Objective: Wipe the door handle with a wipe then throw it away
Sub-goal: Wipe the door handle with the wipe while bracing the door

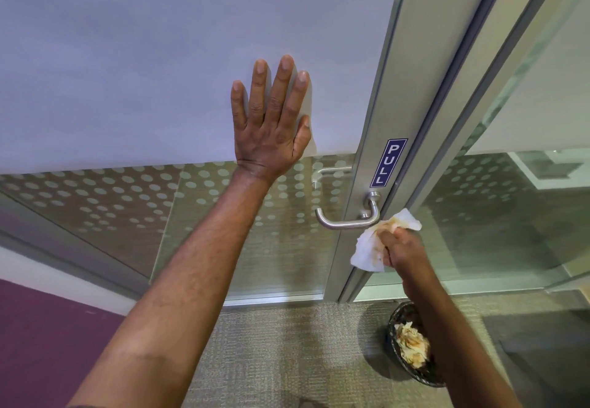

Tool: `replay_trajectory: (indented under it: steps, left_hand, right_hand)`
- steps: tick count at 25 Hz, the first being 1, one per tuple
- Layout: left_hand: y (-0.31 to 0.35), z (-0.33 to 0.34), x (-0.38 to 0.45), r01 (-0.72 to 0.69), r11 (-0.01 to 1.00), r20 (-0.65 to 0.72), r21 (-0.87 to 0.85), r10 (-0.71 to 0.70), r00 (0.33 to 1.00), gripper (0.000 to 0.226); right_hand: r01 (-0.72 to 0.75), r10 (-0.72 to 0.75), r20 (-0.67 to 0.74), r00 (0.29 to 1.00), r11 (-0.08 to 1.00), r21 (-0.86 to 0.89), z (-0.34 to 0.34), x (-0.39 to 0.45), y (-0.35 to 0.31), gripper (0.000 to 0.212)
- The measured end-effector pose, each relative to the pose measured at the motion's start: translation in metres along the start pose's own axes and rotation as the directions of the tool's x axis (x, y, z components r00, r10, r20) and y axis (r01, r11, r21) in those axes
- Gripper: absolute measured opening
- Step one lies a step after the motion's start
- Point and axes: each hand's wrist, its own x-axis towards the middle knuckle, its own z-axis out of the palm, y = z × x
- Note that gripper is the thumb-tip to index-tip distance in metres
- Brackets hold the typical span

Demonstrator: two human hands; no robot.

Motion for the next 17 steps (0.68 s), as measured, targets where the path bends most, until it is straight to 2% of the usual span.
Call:
replay_trajectory:
  steps: [3,6,8,11,13,15,17]
  left_hand:
    - [0.001,-0.001,0.0,0.001,1.0,-0.006,0.002,-0.001,1.0,0.059]
    - [0.0,-0.001,0.001,0.004,1.0,-0.01,0.001,-0.004,1.0,0.059]
    - [0.001,-0.002,0.001,0.004,1.0,-0.008,0.003,-0.004,1.0,0.059]
    - [0.002,-0.002,0.001,0.004,1.0,-0.003,0.013,-0.004,1.0,0.06]
    - [0.001,-0.003,0.001,-0.001,1.0,0.0,0.018,0.001,1.0,0.061]
    - [0.0,-0.003,0.001,0.0,1.0,-0.003,0.019,0.0,1.0,0.061]
    - [0.001,-0.002,0.001,0.004,1.0,-0.009,0.013,-0.004,1.0,0.061]
  right_hand:
    - [0.152,-0.155,-0.076,0.985,0.987,-0.045,-0.021,0.008,-0.017,0.012]
    - [0.328,-0.321,-0.176,0.93,0.945,0.012,-0.016,0.02,-0.037,0.02]
    - [0.401,-0.412,-0.182,0.893,0.911,-0.092,-0.003,0.024,-0.04,0.029]
    - [0.329,-0.391,-0.112,0.913,0.871,-0.365,0.017,0.013,-0.021,0.036]
    - [0.261,-0.327,-0.149,0.933,0.903,-0.341,0.025,-0.002,-0.011,0.036]
    - [0.244,-0.311,-0.223,0.924,0.928,-0.282,0.029,-0.005,-0.011,0.034]
    - [0.208,-0.293,-0.228,0.929,0.919,-0.335,0.032,-0.001,-0.016,0.037]
